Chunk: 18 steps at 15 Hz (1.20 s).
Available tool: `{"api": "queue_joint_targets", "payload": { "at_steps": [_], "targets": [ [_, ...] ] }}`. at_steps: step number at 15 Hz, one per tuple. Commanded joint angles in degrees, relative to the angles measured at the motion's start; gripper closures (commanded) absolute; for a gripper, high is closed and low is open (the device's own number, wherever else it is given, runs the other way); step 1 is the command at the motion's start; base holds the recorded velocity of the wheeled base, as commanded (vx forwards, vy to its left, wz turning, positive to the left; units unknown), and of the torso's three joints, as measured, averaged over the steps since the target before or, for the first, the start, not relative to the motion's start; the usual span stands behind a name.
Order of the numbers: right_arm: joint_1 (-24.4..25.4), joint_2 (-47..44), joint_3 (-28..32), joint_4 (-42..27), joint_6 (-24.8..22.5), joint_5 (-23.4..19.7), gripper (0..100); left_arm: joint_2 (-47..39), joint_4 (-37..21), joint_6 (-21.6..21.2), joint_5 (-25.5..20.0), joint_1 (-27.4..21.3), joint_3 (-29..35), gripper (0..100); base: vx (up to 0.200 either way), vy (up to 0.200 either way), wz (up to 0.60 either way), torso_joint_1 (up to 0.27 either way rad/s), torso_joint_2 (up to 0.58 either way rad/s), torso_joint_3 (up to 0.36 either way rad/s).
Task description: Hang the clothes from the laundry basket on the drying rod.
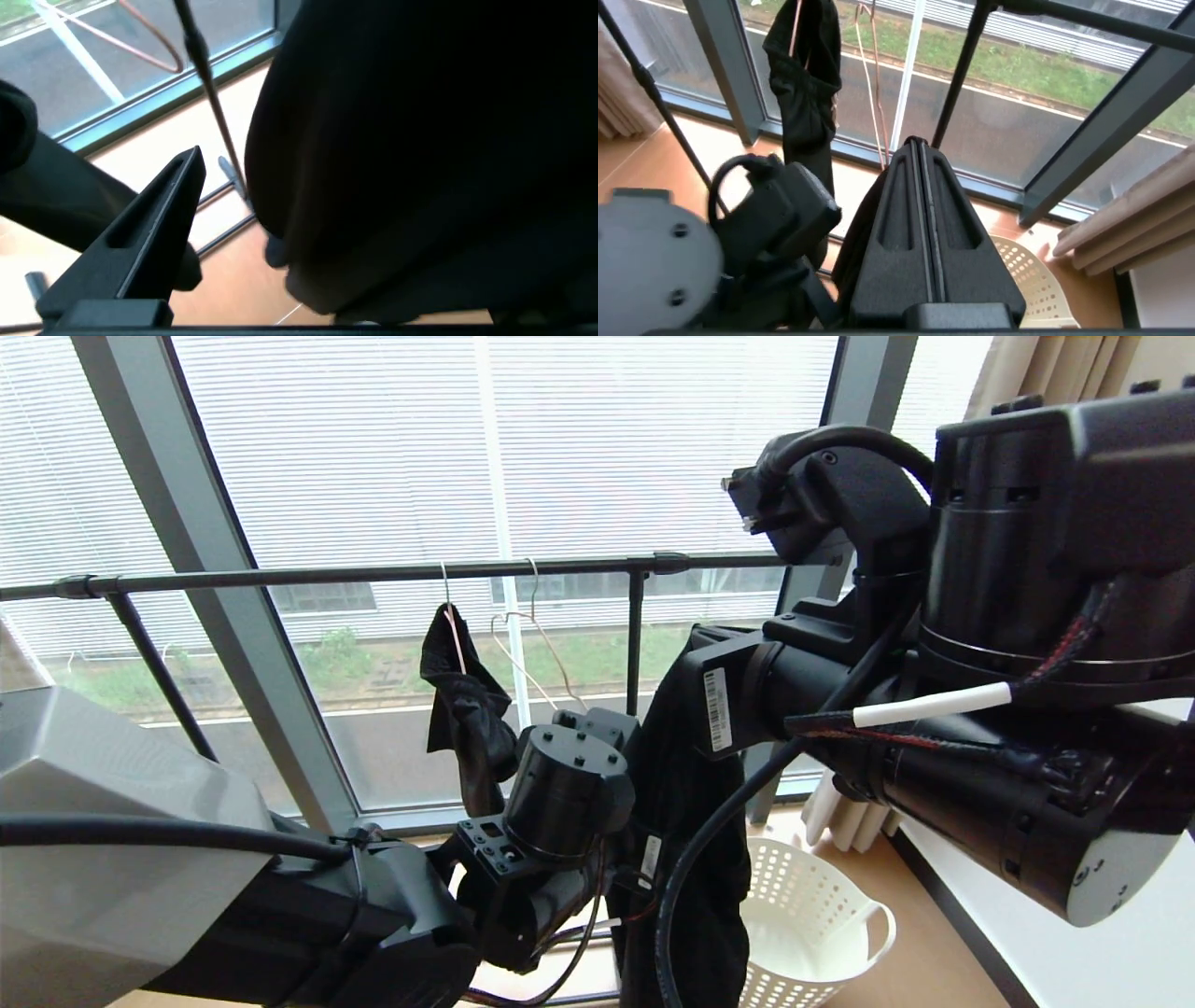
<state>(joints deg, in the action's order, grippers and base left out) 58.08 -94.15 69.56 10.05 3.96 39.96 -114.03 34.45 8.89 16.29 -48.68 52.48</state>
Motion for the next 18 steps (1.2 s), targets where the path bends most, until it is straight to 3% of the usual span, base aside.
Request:
{"api": "queue_joint_targets", "payload": {
  "at_steps": [1, 7, 11, 18],
  "targets": [
    [0.02, -0.07, 0.67, 0.06, -0.01, 0.47, 100, -0.93, 0.09, -0.01, 0.94, 0.43, -0.36, 0, 0.0, 0.0, 0.0, 0.0, 0.0, 0.0],
    [-1.56, -4.29, 5.24, 0.06, -0.01, 7.15, 100, 10.06, 2.64, 0.08, 0.76, -0.28, -9.06, 0, 0.0, 0.0, 0.0, 0.0, 0.0, 0.0],
    [0.55, -6.31, 5.32, 2.44, -0.01, 8.82, 100, 9.0, 4.22, 0.87, -1.26, -0.72, -6.34, 0, 0.0, 0.0, 0.0, 0.0, 0.0, 0.0],
    [0.99, -5.7, 5.76, 3.75, -0.36, 11.02, 100, 1.44, 4.22, 0.96, 0.32, -0.28, 0.52, 0, 0.0, 0.0, 0.0, 0.0, 0.0, 0.0]
  ]
}}
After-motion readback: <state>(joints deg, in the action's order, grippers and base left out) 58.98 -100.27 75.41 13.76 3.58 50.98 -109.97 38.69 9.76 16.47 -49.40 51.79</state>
